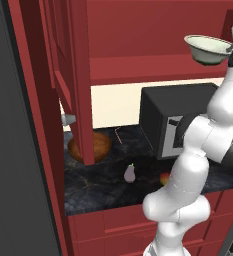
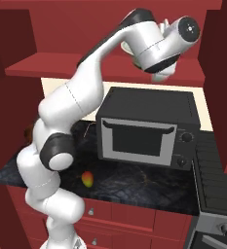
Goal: Pick both bowls and place them on the counter. Then place the mango in one bowl and place the eggplant in the other bowl.
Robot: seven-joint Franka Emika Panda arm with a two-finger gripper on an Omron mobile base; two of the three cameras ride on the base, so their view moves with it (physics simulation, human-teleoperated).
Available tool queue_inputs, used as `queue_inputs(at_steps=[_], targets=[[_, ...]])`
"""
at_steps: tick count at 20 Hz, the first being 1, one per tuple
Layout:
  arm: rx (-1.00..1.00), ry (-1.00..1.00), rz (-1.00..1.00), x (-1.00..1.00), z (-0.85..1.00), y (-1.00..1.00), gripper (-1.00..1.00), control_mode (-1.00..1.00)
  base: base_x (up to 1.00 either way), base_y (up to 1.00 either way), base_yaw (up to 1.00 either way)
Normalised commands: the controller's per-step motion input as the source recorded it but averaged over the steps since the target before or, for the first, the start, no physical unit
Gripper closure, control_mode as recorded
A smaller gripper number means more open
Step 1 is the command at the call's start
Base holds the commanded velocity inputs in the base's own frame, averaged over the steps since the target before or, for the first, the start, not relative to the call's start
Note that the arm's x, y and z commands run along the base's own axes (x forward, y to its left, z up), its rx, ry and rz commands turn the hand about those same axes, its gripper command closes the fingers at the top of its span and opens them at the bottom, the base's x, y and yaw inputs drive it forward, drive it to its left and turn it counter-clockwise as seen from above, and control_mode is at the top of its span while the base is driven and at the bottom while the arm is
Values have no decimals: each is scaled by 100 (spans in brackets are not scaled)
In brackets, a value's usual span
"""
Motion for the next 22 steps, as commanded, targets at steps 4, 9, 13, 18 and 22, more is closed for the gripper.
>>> queue_inputs(at_steps=[4,9,13,18,22], targets=[[0,-16,0,-84,-17,39,100,-100,0,0,0],[0,-5,0,-76,-7,37,100,-100,0,0,0],[0,0,3,-75,0,30,100,-100,0,0,0],[0,0,5,-80,0,28,100,-100,0,0,0],[0,0,7,-74,-9,30,100,-100,0,0,0]])
